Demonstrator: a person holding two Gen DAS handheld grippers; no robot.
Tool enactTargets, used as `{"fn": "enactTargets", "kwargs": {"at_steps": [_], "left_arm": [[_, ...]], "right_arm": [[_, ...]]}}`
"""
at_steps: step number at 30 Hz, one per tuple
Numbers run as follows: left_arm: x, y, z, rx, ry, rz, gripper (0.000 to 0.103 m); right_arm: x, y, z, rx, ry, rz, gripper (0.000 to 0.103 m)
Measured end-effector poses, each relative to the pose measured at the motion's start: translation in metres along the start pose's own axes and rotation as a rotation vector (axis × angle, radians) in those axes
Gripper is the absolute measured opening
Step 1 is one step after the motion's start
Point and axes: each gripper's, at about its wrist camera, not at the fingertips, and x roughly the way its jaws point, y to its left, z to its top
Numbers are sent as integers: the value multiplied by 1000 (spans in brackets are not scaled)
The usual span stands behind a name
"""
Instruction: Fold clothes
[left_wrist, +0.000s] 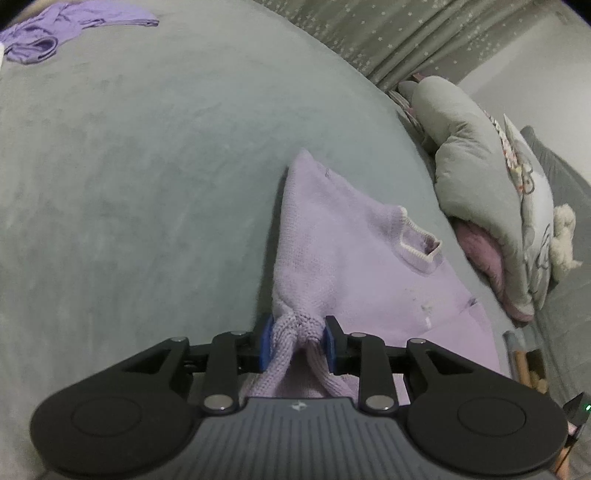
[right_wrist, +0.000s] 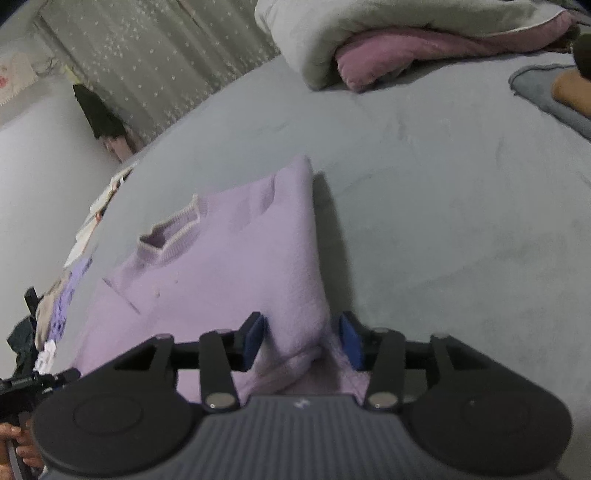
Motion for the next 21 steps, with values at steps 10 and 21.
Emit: {"fn": "enactTargets", "kwargs": {"at_steps": [10, 21], "left_arm": [[1, 0, -1, 12, 5, 12, 27], [-6, 0, -2, 13, 7, 10, 27]], "right_arm": [[4, 9, 0, -32, 7, -2, 58], [0, 9, 1, -27, -22, 1, 52]]}}
